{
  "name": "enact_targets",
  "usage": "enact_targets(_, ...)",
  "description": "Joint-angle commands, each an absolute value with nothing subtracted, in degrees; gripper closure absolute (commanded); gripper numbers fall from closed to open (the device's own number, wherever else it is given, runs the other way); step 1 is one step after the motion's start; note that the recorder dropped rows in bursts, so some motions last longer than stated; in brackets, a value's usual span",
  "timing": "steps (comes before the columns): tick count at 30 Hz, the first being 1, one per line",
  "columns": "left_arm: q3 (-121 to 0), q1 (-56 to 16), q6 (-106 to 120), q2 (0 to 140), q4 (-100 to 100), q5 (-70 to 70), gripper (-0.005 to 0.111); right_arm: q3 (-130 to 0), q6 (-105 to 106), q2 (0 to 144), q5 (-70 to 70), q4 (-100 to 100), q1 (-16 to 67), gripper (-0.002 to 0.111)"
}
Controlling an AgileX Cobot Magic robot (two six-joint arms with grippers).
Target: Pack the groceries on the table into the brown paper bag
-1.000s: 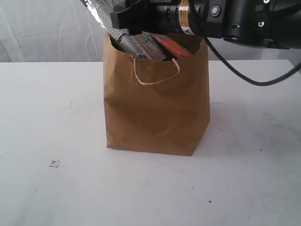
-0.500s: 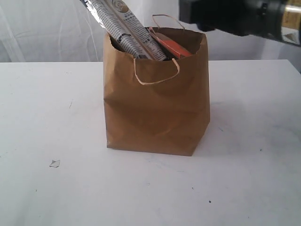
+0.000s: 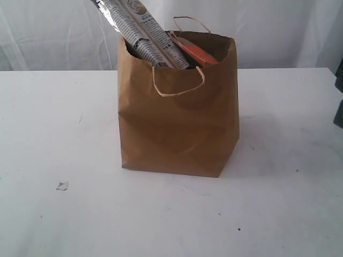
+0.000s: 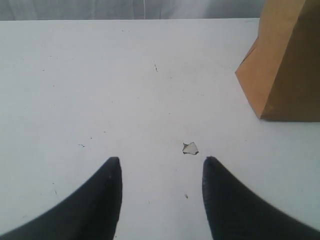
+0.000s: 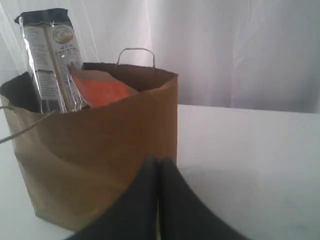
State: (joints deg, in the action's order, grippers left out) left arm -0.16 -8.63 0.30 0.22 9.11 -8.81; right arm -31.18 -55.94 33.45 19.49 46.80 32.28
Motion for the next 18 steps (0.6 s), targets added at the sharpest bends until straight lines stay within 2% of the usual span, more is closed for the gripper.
enact_targets(1,0.0,-8.5,0.5,0.0,9.5,-9.1,0.054,-28.4,-55.7,31.6,20.0,41.9,32.0,0.108)
enact_targets(10,0.0,-8.5,0.5,0.0,9.5,-9.1,0.054,-17.8,-55.7,22.5,20.0,27.4,32.0,0.108)
enact_targets(13,0.0,-8.5,0.5,0.0,9.5,-9.1,0.054,-11.1,-55.7,16.7,20.0,18.8,29.8,0.108)
enact_targets(18,0.0,-8.5,0.5,0.0,9.5,-9.1,0.054,-5.9,-55.7,13.8,20.0,17.4,26.5,0.108)
